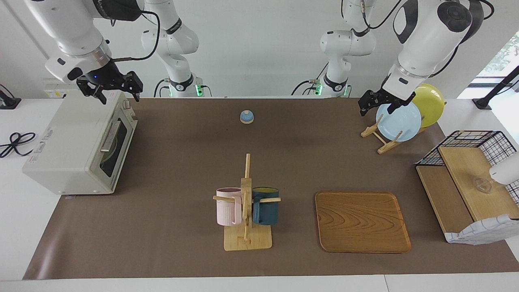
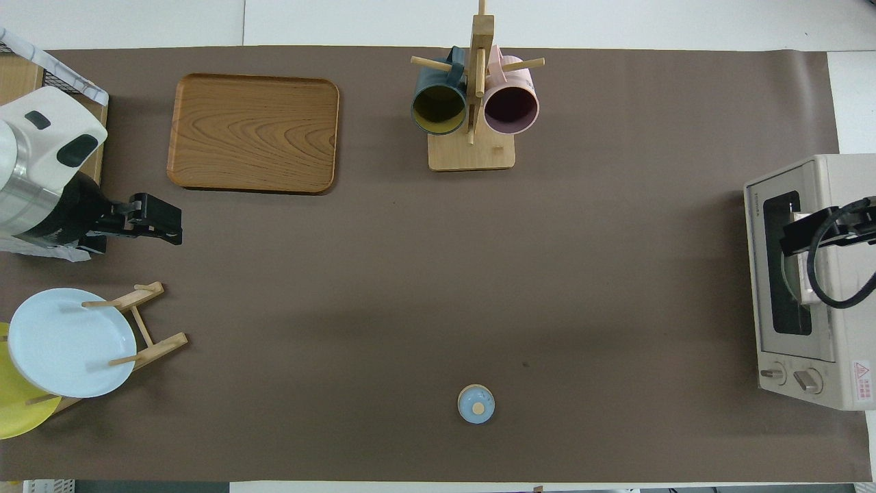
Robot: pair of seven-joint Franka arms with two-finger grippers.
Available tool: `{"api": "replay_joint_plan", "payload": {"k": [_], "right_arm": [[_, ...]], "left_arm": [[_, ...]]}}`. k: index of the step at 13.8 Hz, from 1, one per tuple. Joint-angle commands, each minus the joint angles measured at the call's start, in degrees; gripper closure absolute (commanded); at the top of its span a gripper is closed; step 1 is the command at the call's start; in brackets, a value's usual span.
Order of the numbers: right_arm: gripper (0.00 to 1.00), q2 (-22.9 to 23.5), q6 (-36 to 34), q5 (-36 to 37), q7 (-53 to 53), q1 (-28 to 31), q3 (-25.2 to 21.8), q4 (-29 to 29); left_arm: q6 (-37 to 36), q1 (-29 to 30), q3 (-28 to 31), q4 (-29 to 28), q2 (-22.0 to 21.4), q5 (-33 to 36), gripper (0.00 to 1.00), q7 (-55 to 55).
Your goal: Put corn in oven
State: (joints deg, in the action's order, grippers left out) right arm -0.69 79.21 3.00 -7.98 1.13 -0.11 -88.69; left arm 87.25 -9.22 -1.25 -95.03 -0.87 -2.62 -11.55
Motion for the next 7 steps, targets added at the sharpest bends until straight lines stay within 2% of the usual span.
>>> {"api": "replay_joint_plan", "payload": {"k": [1,7], "right_arm": [[0.00,-0.01,1.28,-1.33,0.68,0.54,0.11,0.27],[0.00,0.08,2.43,-1.25,0.77,0.72,0.11,0.62]], "left_arm": [[-0.06,0.69,-0.25,-0.42,-0.80,-0.63,0.00,0.21],[-0.06,0.69,-0.25,-0.51,-0.80,-0.63,0.00,0.21]]}}
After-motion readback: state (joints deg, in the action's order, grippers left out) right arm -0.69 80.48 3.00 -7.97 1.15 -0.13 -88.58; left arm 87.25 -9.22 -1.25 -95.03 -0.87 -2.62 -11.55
